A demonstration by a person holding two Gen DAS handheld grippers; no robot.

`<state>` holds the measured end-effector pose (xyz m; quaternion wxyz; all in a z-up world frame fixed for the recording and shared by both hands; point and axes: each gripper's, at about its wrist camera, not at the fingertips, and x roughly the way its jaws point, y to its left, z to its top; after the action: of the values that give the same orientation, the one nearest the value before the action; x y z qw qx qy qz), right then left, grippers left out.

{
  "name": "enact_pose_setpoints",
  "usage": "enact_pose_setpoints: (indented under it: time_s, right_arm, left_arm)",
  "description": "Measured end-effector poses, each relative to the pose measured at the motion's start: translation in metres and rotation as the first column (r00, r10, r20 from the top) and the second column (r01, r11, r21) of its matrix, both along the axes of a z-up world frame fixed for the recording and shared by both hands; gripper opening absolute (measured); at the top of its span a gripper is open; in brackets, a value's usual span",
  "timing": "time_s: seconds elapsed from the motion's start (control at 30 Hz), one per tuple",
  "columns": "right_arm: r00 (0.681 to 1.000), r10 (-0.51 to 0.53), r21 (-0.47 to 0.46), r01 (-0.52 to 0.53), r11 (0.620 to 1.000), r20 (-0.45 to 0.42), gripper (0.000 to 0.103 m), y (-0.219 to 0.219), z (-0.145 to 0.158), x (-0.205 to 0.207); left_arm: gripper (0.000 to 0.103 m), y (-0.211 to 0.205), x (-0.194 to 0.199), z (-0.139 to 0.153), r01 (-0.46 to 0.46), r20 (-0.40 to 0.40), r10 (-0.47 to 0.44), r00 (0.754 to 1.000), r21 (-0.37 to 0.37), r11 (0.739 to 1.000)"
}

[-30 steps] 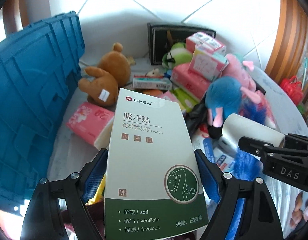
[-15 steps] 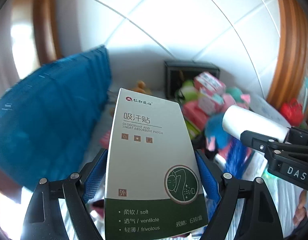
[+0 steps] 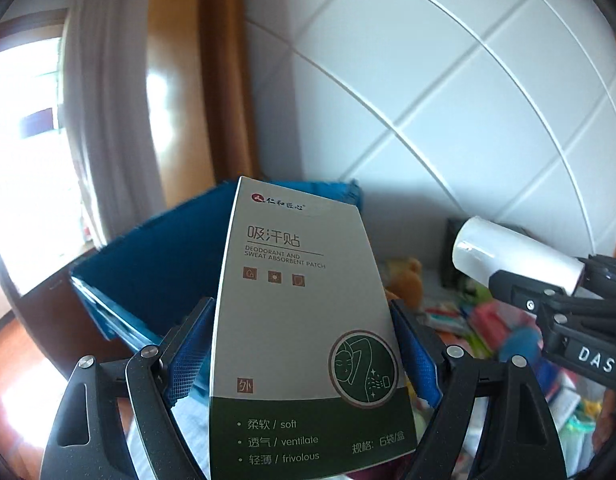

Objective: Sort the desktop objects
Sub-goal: 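Carry the patch box and lint roller over the blue crate with both tools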

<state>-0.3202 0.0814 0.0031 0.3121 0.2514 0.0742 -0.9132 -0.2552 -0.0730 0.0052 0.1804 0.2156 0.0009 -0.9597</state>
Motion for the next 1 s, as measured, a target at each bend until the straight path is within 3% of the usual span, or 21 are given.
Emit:
enact_pose_setpoints:
  time_s: [0.17,0.33,0.5,0.73,1.0]
  right_arm:
    - [0.998,0.053,-0.044,-0.054,0.998,-0.025,0.045,-0.091,0.021,-0.016]
    - [0.997,0.066,-0.050,-0.064,0.997,0.036,0.045,-0.184,0.019,-0.041]
    - [0.997,0.041,-0.001,-0.041,0.999,0.061,0.045,-0.252,0.018,-0.058]
    - [0.998,-0.026,0.059,0.023,0.998,0.051,0.045,-0.299,0.017,-0.082]
    - [0.996,-0.071,0.088,0.066,0.994,0.054,0.045,-0.317,0.013,-0.095]
  left_arm:
    - [0.085,-0.086,-0.008,0.018,-0.041,0.001,0.041,0.999,-0.027,0.999]
    - [0.085,-0.179,-0.035,0.008,-0.055,0.095,0.054,0.994,0.009,0.998]
    - [0.085,-0.245,-0.066,-0.005,-0.026,0.170,0.016,0.985,0.053,0.998]
    - [0.085,-0.287,-0.096,-0.016,0.018,0.190,-0.038,0.981,0.105,0.994]
    - [0.085,-0.292,-0.118,-0.024,0.066,0.215,-0.091,0.972,0.121,0.990]
